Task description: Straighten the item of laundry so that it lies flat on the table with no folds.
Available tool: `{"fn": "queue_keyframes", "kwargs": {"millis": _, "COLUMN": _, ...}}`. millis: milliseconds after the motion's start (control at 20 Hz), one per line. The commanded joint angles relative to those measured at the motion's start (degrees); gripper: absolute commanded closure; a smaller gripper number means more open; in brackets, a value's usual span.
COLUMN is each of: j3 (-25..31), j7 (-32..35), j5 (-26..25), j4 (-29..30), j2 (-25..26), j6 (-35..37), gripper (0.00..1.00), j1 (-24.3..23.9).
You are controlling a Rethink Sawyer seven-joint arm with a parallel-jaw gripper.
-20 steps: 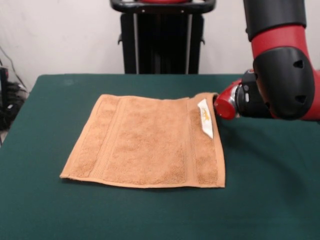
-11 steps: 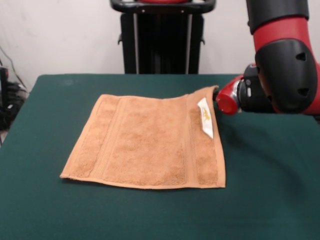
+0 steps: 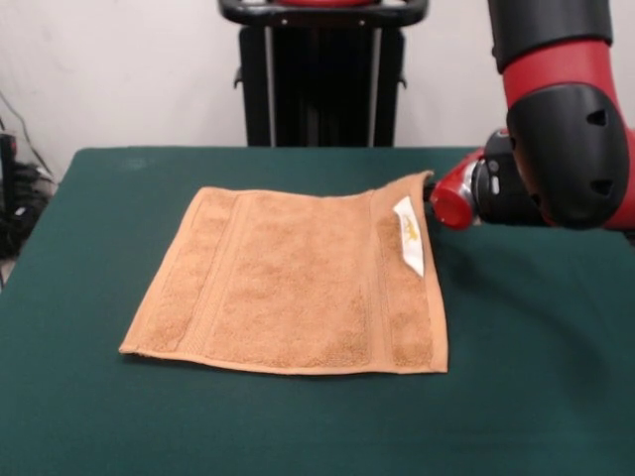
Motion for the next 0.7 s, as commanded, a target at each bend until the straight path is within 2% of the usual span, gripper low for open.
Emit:
{"fn": "queue_keyframes", "kwargs": {"millis": 50, "j3": 7.3, "j7": 0.1, "j5": 2.0, "j4": 3.4, "j2": 2.6, "j6": -0.6, "gripper": 1.0, "j1": 1.2}}
{"fn": "queue_keyframes", "kwargs": {"millis": 700, "j3": 8.8, "j7": 0.7, "j5": 2.2, "j4": 5.8, "j2": 0.7, "j6": -1.1, "gripper": 1.0, "j1": 1.7}}
